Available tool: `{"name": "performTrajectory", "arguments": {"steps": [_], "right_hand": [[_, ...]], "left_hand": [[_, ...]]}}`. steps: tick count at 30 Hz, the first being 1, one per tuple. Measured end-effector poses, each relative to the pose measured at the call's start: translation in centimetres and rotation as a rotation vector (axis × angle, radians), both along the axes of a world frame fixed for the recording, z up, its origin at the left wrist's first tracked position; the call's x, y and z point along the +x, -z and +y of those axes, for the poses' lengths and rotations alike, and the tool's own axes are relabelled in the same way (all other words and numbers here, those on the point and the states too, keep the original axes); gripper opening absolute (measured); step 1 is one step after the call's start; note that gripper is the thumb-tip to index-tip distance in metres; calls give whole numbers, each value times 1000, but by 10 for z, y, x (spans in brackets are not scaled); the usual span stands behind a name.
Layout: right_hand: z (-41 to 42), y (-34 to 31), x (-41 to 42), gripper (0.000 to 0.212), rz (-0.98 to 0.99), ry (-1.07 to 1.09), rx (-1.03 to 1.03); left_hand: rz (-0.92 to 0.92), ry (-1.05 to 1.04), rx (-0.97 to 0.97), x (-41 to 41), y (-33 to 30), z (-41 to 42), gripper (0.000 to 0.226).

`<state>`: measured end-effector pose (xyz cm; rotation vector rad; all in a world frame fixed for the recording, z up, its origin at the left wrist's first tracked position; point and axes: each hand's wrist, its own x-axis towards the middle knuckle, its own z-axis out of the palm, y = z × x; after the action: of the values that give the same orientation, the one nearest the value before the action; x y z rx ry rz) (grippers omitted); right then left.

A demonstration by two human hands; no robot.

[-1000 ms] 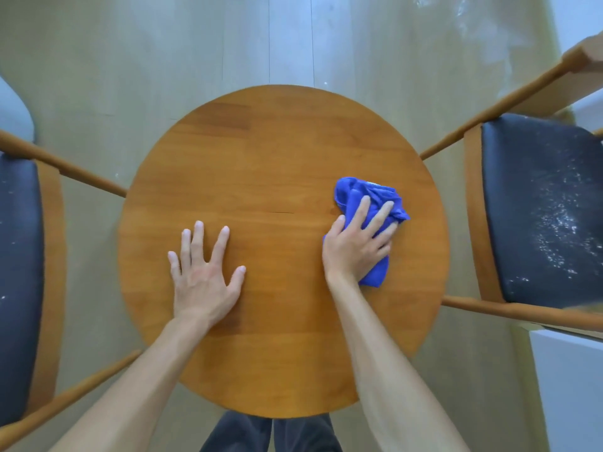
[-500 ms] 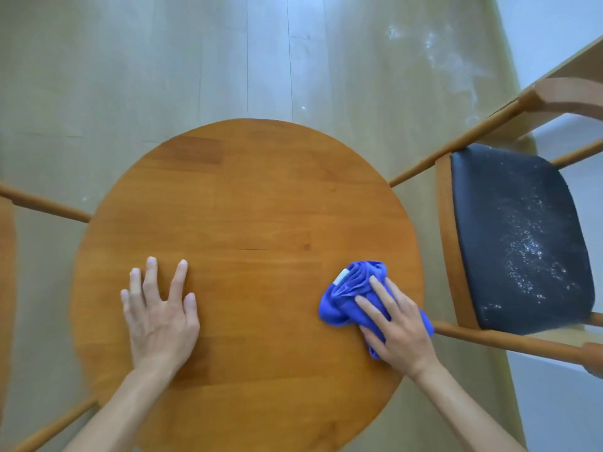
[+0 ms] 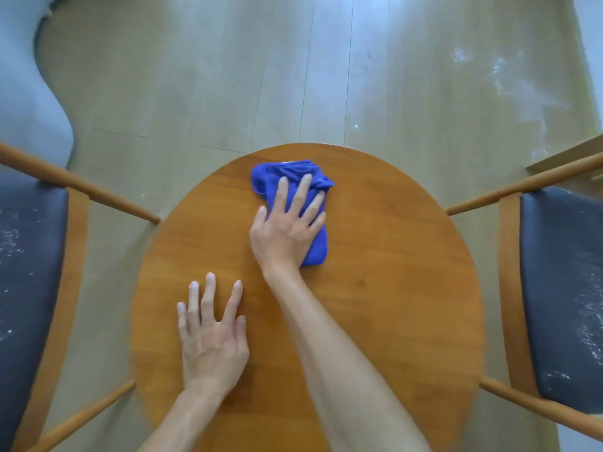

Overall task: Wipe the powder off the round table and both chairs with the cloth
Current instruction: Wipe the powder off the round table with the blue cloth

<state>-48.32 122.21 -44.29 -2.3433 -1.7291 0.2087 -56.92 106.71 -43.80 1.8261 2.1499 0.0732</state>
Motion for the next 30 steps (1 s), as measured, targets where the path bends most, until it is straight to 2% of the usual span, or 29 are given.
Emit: {"name": "performTrajectory", "arguments": {"steps": [2,4,7,9,10,13,17,20,23,26,30], "right_hand": [[-23,0,-47,59,37,-316,-15],[-36,2,-56,55,44,-601,-5],[-11,3,-10,47,5,-974,72],[17,0,42,47,-41,-1070,87],[29,-1,71,48,-41,-999,91],[37,-4,163,51,-89,-559,68],[-16,-4,256,55,-179,-95,-12],[-56,2,260,56,-149,288,-69],[-57,5,225,59,-72,632,-88],[-39,-2,161,64,9,704,-99],[-30,-6,54,68,-15,356,-54]], "left_hand": [[9,11,20,-3,0,-1,58],[22,14,26,-6,0,-3,58],[0,-6,17,-6,-2,-2,57],[-3,11,-2,-4,-3,1,58],[-7,18,-17,-4,-2,1,59],[-22,13,-58,-5,-2,-1,59],[-30,23,-77,-6,-3,-1,60],[-36,18,-75,-8,-2,0,59],[-41,25,-105,-8,-1,0,58],[-58,43,-121,-8,1,-1,59],[-45,70,-149,-10,-1,-2,60]]}}
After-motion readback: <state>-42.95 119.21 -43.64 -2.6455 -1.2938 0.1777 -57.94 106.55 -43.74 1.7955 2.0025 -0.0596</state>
